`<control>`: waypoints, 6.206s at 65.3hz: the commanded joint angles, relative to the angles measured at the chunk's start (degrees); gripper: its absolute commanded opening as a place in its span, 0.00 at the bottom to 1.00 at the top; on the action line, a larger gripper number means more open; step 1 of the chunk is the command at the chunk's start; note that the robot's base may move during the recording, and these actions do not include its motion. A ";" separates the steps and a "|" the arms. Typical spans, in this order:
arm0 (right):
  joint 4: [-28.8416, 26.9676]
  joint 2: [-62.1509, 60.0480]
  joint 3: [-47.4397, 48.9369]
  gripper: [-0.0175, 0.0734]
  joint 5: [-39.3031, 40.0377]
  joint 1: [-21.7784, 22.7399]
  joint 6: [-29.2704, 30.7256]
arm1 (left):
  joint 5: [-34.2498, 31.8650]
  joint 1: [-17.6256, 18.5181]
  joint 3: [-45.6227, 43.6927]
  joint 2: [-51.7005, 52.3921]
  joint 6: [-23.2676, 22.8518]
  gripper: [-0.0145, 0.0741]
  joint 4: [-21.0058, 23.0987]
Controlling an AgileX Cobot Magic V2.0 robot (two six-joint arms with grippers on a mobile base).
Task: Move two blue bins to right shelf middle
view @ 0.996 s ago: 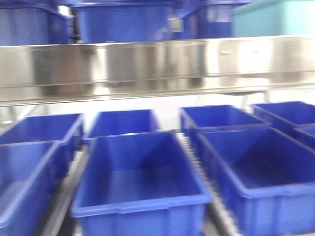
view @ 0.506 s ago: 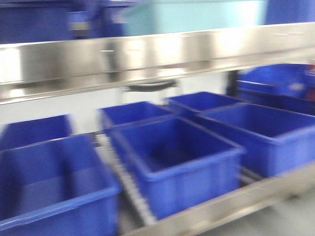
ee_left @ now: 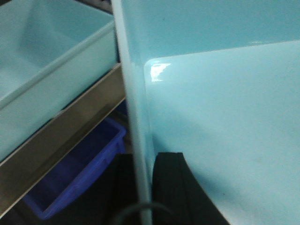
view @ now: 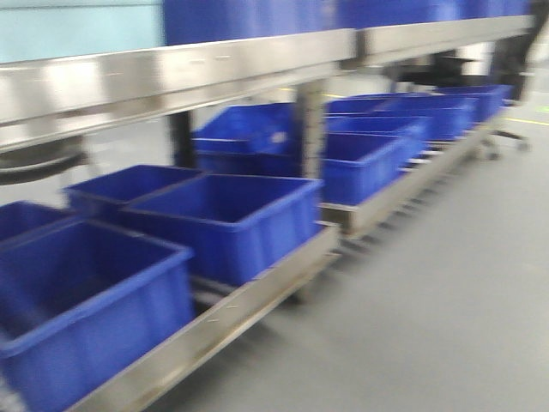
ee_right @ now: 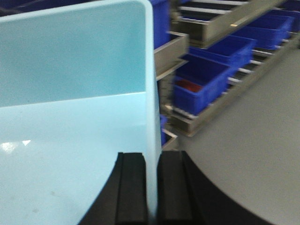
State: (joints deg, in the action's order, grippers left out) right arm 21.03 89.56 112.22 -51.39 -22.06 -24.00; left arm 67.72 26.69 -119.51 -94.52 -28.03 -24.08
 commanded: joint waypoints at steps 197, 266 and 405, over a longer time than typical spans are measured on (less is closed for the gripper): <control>-1.49 -0.59 0.47 0.03 4.27 -0.36 -0.13 | -3.24 0.45 -0.57 0.62 0.95 0.04 1.55; -1.49 -0.59 0.47 0.03 4.27 -0.36 -0.13 | -3.24 0.45 -0.57 0.62 0.95 0.04 1.55; -1.49 -0.49 0.47 0.03 4.26 -0.36 -0.13 | -3.24 0.45 -0.57 0.62 0.95 0.04 1.55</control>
State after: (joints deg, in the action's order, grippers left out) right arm 20.85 89.56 112.22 -51.41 -21.95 -24.00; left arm 67.63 26.69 -119.60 -94.27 -28.03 -24.06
